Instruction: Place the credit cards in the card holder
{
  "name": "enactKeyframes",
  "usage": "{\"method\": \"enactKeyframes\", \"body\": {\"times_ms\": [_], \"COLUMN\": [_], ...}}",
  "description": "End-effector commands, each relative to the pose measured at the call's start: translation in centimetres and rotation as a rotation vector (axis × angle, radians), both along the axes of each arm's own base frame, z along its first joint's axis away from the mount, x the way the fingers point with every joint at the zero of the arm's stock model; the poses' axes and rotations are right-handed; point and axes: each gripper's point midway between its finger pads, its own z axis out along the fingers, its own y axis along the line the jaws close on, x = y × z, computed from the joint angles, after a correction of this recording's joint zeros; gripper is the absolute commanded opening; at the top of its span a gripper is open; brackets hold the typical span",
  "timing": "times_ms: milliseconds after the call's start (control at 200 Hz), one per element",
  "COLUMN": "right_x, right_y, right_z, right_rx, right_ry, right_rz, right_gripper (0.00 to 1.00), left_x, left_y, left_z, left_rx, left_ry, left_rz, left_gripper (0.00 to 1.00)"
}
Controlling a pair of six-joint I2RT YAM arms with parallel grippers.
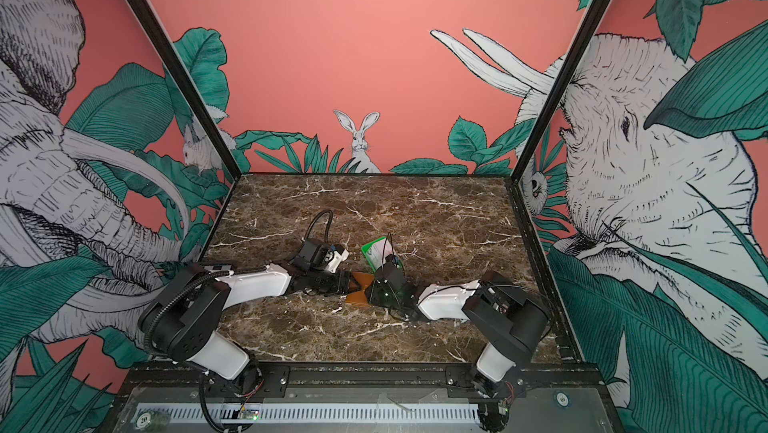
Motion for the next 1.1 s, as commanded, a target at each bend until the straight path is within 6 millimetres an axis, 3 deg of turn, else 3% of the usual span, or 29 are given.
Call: {"method": "enactKeyframes", "body": {"times_ms": [0, 280, 555, 670, 755, 1095], "right_x": [-0.5, -1.0, -1.4, -1.5, -1.6, -1.6], "right_y": [0.1, -0.6, -0.7, -0.6, -0.6, -0.3], "right_z": [-1.1, -2.3, -2.8, -2.6, -2.3, -1.3], "right_rx": [-0.007, -0.064, -0.076, -0.058, -0.045, -0.03], "right_ry": [0.028, 0.042, 0.048, 0.044, 0.037, 0.019], "right_rz": [-0.001, -0.003, 0.002, 0.004, 0.005, 0.018], "right_gripper": [0.3, 0.19, 0.18, 0.18, 0.18, 0.18], "left_x": [-0.9, -0.9, -0.9, -1.0, -0.9, -0.9], "left_y": [-0.8, -1.7, -2.0, -2.0, -2.0, -1.3], "left_z": [0.3, 1.8, 3.2, 3.4, 3.3, 3.2], "left_rx": [-0.078, -0.153, -0.19, -0.192, -0.19, -0.148], "left_ry": [0.047, 0.035, 0.016, 0.014, 0.014, 0.004], "left_rz": [-0.02, -0.036, -0.04, -0.041, -0.04, -0.021], "left_gripper": [0.61, 0.58, 0.54, 0.47, 0.35, 0.21]}}
